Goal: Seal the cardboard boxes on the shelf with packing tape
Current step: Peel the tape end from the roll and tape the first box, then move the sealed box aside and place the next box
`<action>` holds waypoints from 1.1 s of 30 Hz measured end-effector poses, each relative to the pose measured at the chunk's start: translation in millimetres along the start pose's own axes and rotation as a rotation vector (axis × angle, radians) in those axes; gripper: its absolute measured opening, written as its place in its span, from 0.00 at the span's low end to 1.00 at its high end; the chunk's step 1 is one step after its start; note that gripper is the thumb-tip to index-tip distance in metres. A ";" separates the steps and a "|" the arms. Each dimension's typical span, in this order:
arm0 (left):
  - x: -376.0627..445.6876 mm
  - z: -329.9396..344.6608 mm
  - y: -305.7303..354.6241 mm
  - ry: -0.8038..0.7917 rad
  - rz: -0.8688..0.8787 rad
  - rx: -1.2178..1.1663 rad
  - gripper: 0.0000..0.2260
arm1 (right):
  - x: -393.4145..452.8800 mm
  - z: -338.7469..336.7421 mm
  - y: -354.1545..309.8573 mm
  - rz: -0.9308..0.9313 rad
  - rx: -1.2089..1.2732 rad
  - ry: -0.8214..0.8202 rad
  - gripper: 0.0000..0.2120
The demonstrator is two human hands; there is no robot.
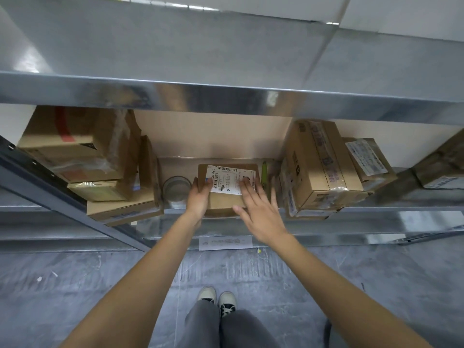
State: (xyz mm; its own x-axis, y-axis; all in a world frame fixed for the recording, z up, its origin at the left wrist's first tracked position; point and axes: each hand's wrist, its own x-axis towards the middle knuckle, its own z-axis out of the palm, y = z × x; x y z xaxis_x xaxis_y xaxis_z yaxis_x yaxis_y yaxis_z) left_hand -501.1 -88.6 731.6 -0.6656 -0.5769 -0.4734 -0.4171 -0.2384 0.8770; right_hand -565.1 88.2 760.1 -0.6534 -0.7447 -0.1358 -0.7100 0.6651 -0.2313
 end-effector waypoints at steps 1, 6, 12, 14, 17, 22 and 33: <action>-2.8 1.1 2.7 0.010 -0.011 -0.012 0.41 | -5.8 3.7 1.6 -0.010 0.010 0.011 0.33; -18.5 9.9 14.2 0.271 0.042 -0.140 0.30 | -3.9 0.5 -1.7 0.175 0.538 0.097 0.37; -44.1 16.4 2.6 0.255 -0.023 -0.368 0.18 | 2.3 -13.2 -22.8 0.709 1.203 0.186 0.29; -45.4 16.4 1.0 0.218 -0.060 -0.402 0.21 | 3.3 -16.3 -26.4 0.781 1.297 0.199 0.29; -47.7 14.2 2.5 0.176 -0.090 -0.378 0.24 | 0.1 -21.5 -28.2 0.855 1.381 0.191 0.31; -71.0 11.9 5.7 0.167 -0.040 -0.338 0.21 | -18.3 -29.3 -32.6 0.836 1.385 0.182 0.33; -182.6 13.0 9.6 0.216 0.142 -0.186 0.15 | -114.6 -56.6 -49.0 0.622 1.366 0.216 0.29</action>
State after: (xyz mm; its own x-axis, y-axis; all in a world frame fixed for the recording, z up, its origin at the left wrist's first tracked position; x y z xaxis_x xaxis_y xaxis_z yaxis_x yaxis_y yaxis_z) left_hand -391.7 24.6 825.4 -0.5536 -0.7627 -0.3345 -0.1962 -0.2709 0.9424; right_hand -470.4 144.1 841.5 -0.8594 -0.2702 -0.4340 0.3870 0.2110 -0.8976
